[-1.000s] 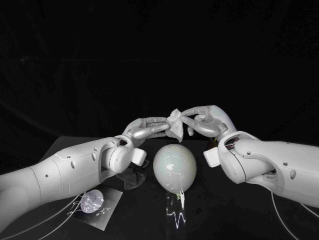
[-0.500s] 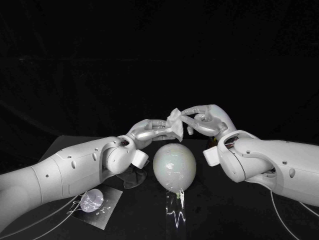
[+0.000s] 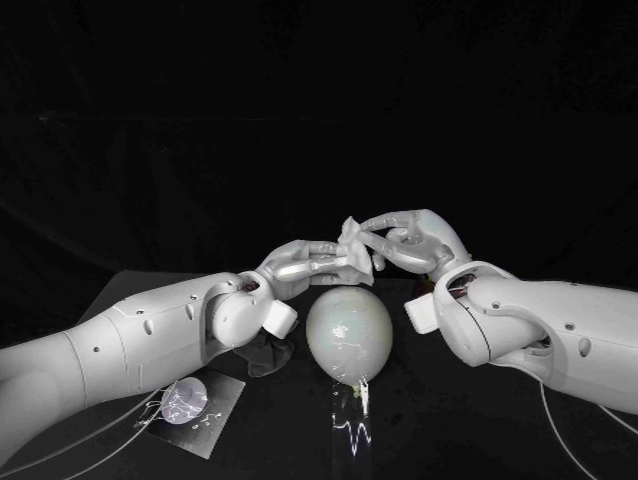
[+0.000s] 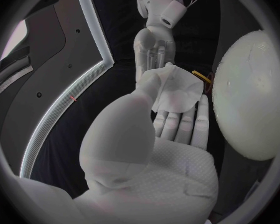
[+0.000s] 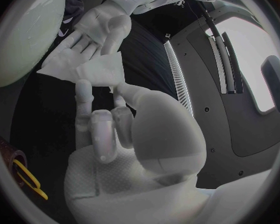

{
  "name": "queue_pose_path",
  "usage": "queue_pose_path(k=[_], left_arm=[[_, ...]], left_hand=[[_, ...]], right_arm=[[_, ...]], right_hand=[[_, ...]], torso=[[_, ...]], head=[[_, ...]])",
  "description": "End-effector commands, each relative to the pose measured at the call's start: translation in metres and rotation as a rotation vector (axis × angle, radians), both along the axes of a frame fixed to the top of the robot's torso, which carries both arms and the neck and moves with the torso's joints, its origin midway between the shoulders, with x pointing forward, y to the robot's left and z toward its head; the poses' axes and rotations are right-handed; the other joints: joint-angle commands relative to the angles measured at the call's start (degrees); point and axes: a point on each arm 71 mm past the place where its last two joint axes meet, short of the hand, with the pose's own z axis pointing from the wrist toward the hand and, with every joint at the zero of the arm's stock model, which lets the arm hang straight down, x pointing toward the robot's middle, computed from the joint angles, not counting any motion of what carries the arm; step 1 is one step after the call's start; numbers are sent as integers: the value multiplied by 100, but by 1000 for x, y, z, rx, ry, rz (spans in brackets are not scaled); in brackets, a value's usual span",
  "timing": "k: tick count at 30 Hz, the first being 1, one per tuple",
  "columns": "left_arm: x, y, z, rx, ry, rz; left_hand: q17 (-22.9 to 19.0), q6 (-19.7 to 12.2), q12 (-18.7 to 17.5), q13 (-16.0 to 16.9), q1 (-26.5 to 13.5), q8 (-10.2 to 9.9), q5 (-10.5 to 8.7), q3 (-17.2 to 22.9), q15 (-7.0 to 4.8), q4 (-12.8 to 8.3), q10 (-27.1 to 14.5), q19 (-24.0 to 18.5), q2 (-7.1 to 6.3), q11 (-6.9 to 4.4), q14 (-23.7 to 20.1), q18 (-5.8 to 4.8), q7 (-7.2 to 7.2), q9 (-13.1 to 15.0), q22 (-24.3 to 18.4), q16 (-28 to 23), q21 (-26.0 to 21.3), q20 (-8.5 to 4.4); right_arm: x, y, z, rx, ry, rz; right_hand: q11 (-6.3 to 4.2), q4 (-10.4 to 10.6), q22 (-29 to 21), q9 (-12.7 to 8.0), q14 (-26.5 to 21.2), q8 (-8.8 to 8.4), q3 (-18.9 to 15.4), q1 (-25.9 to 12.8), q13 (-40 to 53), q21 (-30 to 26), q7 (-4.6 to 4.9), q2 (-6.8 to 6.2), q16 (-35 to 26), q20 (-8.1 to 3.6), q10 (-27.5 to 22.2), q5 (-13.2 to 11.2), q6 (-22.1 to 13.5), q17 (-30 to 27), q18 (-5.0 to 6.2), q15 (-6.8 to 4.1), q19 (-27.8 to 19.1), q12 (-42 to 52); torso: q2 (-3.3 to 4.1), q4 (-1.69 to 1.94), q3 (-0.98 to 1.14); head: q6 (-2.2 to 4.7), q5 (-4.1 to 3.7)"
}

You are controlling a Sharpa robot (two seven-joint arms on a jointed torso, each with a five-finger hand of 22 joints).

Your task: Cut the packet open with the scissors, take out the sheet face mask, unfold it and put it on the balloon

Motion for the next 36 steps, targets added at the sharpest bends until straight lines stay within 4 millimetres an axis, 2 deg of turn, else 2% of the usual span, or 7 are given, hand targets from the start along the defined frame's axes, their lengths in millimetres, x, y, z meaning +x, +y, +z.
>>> queue_pose_path(k=[1, 5, 10, 16, 24, 34, 36], left_arm=[[0, -3, 1, -24, 23, -9], [3, -2, 0, -18, 33, 17], [5, -2, -1, -9, 40, 44], [7, -2, -2, 1, 41, 67], [7, -3, -1, -24, 35, 55], [1, -9, 2, -80, 37, -40], [0, -9, 2, -88, 42, -58]], left_hand=[[-10, -12, -38, 4, 36, -28, -11, -34, 2, 12, 32, 58, 63, 49, 66, -113, 36, -15, -14, -44, 38, 15], [-5, 76, 21, 24, 47, -14, -11, -27, 0, 24, 252, 115, 112, 99, 196, -115, 55, -28, -24, -41, 48, 11], [44, 284, 58, 23, 65, 36, -10, 6, -99, 46, 527, 299, 148, -7, 490, -52, 91, -48, -15, 29, 121, 2], [-49, 170, -191, -5, 74, -98, -13, -17, 51, 46, 261, 158, 109, 150, 177, -102, -74, -148, -100, -261, -4, 8], [-181, 60, -323, -5, 119, -202, -13, -91, 98, 11, -68, -596, 112, -217, -181, -107, -141, -233, -271, -588, -216, -6], [-206, 70, -331, -7, 167, -230, -14, -133, 12, -47, -165, -791, 117, -287, -153, -41, -198, -269, -315, -658, -239, -10], [-246, -11, -341, -12, 132, -286, -14, -190, 76, -44, -298, -785, 95, -367, -307, -123, -259, -296, -312, -743, -224, 28]], right_arm=[[-3, 3, 1, 9, -3, 27], [-5, 4, 1, 18, 5, 31], [-6, 5, 2, 28, 14, 36], [-8, 6, 2, 37, 18, 42], [-7, 6, 2, 44, 25, 44], [-4, 9, 3, 49, 21, 40], [-4, 9, 3, 50, 19, 40]], right_hand=[[9, -20, 140, 11, 219, 19, 30, -7, 650, 18, 2, 47, 18, 21, 164, 18, 32, 704, 38, -5, -5, 25], [9, -21, 141, 11, 217, 19, 30, -7, 650, 21, 2, 46, 17, 21, 164, 18, 32, 702, 38, -5, -3, 25], [9, -21, 141, 11, 217, 19, 30, -7, 650, 21, 2, 46, 17, 21, 164, 18, 32, 702, 38, -5, -3, 25], [9, -28, 141, 12, 218, 20, 34, -4, 651, 21, 1, 47, 18, 21, 164, 18, 31, 702, 38, -5, -5, 26], [9, -28, 141, 12, 218, 20, 34, -4, 651, 21, 1, 47, 18, 21, 164, 18, 31, 702, 38, -5, -5, 26], [9, -39, 143, 14, 217, 22, 40, -1, 648, 24, 2, 47, 18, 21, 162, 18, 29, 701, 38, -5, -5, 22], [9, -39, 143, 14, 217, 22, 40, -1, 648, 24, 2, 47, 18, 21, 162, 18, 29, 701, 38, -5, -5, 22]], torso=[[-3, -11, 3], [-6, -8, 3], [-6, -1, 9], [-2, -7, 1], [0, 2, -2], [-1, 3, 1], [-4, 2, 2]], head=[[22, -9], [33, -15], [53, -22], [88, -34], [86, -35], [99, -36], [100, -38]])
